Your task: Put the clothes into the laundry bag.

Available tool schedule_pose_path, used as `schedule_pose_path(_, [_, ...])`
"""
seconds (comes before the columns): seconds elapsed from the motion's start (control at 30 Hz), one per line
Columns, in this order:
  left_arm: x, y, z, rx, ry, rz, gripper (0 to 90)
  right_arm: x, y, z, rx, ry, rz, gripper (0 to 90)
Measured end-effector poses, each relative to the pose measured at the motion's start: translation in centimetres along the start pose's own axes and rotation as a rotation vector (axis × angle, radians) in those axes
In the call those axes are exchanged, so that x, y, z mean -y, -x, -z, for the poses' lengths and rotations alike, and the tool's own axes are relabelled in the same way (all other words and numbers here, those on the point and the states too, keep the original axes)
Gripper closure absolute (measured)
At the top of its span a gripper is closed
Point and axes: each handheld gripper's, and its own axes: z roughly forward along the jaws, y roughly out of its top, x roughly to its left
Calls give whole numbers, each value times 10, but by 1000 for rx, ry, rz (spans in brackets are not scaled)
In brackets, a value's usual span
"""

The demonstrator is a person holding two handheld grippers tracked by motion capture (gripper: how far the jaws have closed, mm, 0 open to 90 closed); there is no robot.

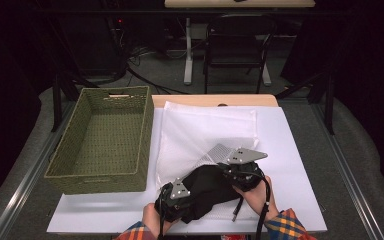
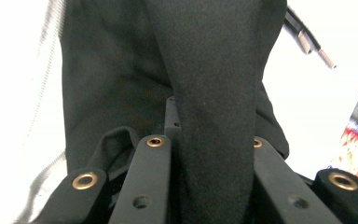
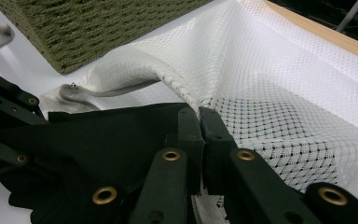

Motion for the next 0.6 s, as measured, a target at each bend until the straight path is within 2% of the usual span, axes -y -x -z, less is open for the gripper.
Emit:
schedule_pose_path(0.17, [-11, -4, 5, 23, 35, 51, 820, -1, -1, 0, -4, 4, -3, 884])
schedule_pose_path(0.37, [-22, -7, 3, 7, 60, 53, 820, -3, -2, 1, -6, 12, 3, 884])
schedule_pose_path(0.43, [-24, -8, 3, 14, 59, 66, 820, -4, -3, 1, -7, 15, 2, 885])
schedule_pose_path(0.5, [-26, -10, 3, 8, 67, 55, 820, -4, -3, 0, -7, 18, 2, 885])
schedule_pose_path(0.53, [-27, -9, 3, 13, 73, 68, 820, -4, -3, 0, -8, 17, 3, 885])
schedule_pose_path(0.6, [-30, -10, 3, 8, 83, 62, 819, -5, -3, 0, -9, 18, -1, 885])
